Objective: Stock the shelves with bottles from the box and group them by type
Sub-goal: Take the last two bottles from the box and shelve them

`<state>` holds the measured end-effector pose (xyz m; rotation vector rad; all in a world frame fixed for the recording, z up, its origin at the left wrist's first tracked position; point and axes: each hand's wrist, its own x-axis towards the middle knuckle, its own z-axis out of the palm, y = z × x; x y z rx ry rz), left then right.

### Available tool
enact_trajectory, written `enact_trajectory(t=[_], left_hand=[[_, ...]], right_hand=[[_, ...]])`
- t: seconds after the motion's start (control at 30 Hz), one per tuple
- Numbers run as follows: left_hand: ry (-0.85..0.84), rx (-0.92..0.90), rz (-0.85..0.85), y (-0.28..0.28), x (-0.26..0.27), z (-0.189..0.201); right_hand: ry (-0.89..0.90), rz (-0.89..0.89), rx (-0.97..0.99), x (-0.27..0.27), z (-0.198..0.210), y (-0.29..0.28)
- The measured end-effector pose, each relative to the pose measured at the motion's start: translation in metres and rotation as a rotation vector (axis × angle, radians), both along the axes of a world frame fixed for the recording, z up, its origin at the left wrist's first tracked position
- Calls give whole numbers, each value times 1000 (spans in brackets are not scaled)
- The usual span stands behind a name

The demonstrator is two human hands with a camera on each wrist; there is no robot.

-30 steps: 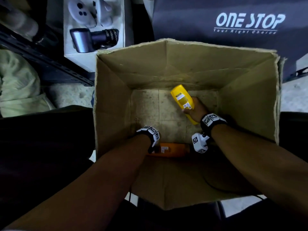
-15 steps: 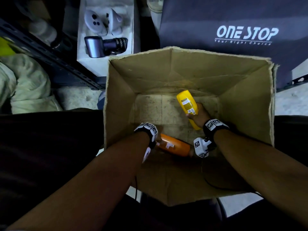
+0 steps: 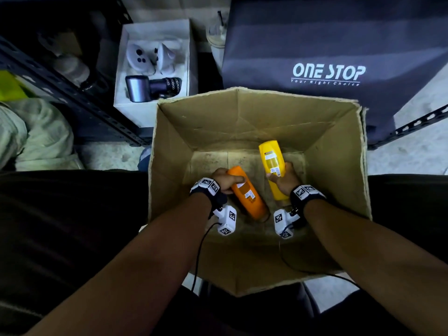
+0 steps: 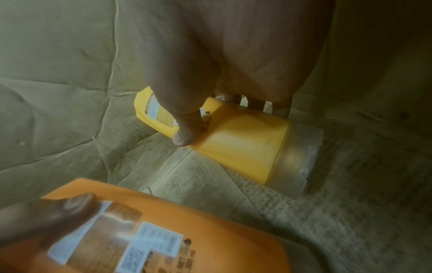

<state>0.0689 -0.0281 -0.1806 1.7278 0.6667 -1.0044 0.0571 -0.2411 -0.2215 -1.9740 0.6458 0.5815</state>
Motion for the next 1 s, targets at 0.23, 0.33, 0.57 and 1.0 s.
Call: enact_trajectory(t=[0.23,0.33,0.57,1.0], left_hand=[[3,-50,24,-10,-1,-10],[-2,-86,61,-8,-4,-15],[56,-166,268,-15,-19,-24],[57,-185,280,-5,-8,6]], right_hand=[[61,-4,18,0,-6,3],[113,46,35,-2,-7,5],[149,1,78,-11,-5,14],[165,2,54,-1,17,18]])
